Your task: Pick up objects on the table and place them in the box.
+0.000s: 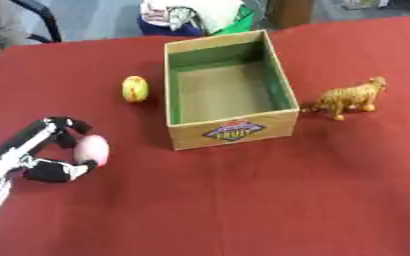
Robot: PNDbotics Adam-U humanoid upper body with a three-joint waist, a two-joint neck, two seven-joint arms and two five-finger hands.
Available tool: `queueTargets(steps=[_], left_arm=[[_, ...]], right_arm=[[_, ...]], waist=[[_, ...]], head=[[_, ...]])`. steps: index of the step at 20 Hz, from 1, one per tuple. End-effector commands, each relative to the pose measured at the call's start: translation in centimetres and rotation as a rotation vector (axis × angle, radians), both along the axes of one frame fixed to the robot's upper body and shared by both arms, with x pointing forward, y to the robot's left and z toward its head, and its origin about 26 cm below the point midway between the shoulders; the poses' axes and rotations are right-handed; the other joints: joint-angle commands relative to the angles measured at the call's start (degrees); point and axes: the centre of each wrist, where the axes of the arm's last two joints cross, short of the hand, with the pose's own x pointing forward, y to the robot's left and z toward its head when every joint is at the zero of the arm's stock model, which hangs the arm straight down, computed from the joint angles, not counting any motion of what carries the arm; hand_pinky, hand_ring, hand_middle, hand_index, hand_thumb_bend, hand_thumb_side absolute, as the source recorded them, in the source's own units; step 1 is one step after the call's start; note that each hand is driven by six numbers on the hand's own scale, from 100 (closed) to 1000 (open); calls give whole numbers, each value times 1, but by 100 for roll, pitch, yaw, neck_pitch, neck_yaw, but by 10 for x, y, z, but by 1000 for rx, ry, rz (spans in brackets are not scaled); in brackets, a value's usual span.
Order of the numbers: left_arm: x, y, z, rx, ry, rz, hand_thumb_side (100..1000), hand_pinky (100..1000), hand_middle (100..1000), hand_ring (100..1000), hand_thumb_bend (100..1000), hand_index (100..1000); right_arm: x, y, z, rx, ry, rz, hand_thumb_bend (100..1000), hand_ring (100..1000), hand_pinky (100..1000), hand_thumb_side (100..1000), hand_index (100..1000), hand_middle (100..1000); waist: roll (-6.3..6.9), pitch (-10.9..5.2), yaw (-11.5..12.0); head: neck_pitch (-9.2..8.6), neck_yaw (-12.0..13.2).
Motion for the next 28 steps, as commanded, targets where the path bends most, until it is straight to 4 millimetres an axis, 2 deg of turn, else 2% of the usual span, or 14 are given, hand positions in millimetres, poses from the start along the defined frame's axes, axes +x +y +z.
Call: queueTargets(steps=[1,3,9,15,20,24,28], left_arm=[[4,0,5,37,-51,57,100,514,472,428,149,655],[6,-3,5,29,-98,93,100,481,417,373,103,607],[13,-12,12,-3,-217,149,100,412,315,275,100,516],[24,-29,43,-11,-356,141,100,416,310,272,107,511],[43,-62,74,-14,-436,42,100,421,312,276,122,514],[61,-96,89,-33,-472,-55,100,428,318,282,126,520],[76,-127,94,-31,-467,-153,100,434,324,289,132,525]], right_arm=[[-1,-3,10,-20,-26,-6,100,648,513,100,797,688],[-1,-3,10,-20,-26,-6,100,648,513,100,797,687],[-1,-4,9,-16,-23,-11,100,647,513,100,796,687],[0,-4,8,-14,-19,-13,100,647,513,100,796,687],[0,-2,7,-14,-13,0,100,654,515,100,798,689],[1,1,7,-13,-10,15,100,655,517,100,798,688],[1,3,8,-10,-13,22,100,655,517,100,799,689]], waist=[[-35,-80,5],[-37,-81,1],[-37,-89,-18],[-33,-116,-30],[-33,-145,-50],[-42,-150,-114],[-51,-139,-181]], head=[[-57,27],[-57,28],[-52,24],[-40,1],[-37,10],[-70,21],[-85,32]])
